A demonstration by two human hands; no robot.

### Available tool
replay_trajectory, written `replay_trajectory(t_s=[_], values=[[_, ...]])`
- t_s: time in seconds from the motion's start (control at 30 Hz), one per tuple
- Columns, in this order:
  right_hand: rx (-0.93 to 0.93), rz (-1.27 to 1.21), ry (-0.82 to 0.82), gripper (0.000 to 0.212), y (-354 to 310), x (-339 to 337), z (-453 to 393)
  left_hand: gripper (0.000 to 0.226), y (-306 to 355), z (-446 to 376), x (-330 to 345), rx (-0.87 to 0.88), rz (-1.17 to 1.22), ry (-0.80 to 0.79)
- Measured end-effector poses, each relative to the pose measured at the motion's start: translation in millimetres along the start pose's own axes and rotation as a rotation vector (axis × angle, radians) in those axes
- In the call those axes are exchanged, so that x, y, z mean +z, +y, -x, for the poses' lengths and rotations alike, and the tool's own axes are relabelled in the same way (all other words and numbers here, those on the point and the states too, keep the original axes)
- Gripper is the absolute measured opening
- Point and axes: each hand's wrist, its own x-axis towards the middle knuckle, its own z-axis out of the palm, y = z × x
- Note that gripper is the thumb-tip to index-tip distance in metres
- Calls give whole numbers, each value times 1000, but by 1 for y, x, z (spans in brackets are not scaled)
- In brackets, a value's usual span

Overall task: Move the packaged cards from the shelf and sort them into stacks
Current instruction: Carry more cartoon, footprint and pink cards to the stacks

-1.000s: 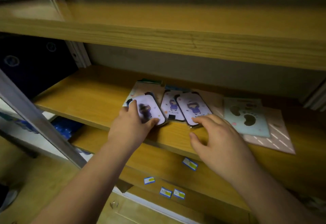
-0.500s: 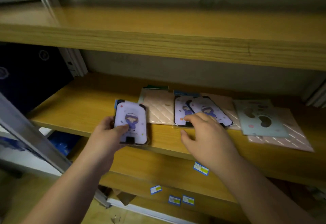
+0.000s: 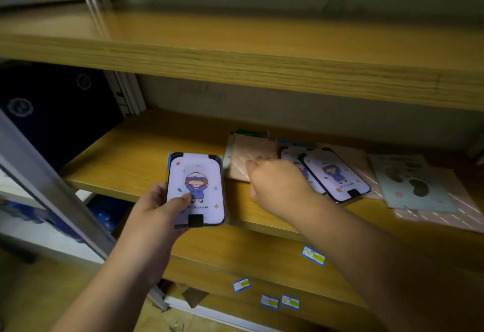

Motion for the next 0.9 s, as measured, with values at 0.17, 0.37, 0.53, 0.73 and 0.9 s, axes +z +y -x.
replay_trajectory(t_s=[0.17, 0.37, 0.53, 0.73, 0.9], values=[[137, -91, 235, 29, -5, -11, -4, 24, 3, 0, -3, 17, 41, -14], [683, -799, 516, 18, 28, -11, 13, 24, -2, -7, 8, -10, 86, -39], [1001, -1642, 652, 22, 44, -17, 58, 33, -12, -11, 34, -42, 112, -82], [1130, -1971, 642, 13, 60, -28, 144, 25, -18, 7, 81, -71, 83, -221], [1245, -1966, 748, 21, 76, -39, 205, 27, -19, 42, 129, -51, 40, -321]])
